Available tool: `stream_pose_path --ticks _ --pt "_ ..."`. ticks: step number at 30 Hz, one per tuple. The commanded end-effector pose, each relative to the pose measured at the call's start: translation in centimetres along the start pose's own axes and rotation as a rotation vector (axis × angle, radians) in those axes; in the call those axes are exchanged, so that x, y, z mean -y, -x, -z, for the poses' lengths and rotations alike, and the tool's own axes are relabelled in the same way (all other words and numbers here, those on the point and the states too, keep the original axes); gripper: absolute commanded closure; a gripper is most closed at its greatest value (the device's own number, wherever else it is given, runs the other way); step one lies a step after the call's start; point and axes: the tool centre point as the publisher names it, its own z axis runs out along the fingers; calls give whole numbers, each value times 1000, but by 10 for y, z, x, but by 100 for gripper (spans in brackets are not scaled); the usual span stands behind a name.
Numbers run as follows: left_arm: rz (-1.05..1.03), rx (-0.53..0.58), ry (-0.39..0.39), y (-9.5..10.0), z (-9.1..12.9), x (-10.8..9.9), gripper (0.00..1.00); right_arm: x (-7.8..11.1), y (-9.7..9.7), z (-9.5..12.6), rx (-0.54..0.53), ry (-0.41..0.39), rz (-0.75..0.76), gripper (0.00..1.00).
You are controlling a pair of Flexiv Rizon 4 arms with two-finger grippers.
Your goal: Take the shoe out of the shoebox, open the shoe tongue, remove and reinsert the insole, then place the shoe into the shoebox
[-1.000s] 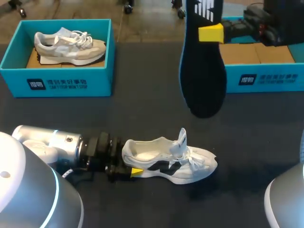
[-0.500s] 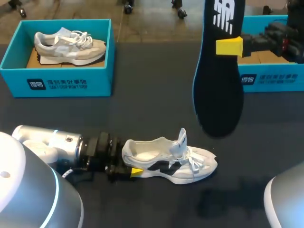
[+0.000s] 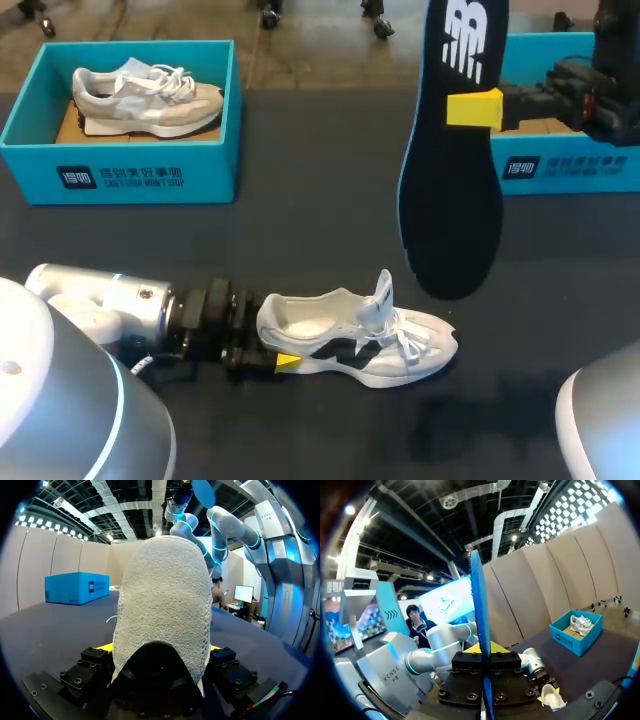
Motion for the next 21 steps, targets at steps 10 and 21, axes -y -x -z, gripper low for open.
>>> stream_pose_path --ticks 10,21 --pt "0 -5 -1 2 -1 -2 100 -1 10 -11 -23 13 -19 100" --pt "-8 -26 36 3 8 1 0 -1 10 -11 -23 13 -19 100"
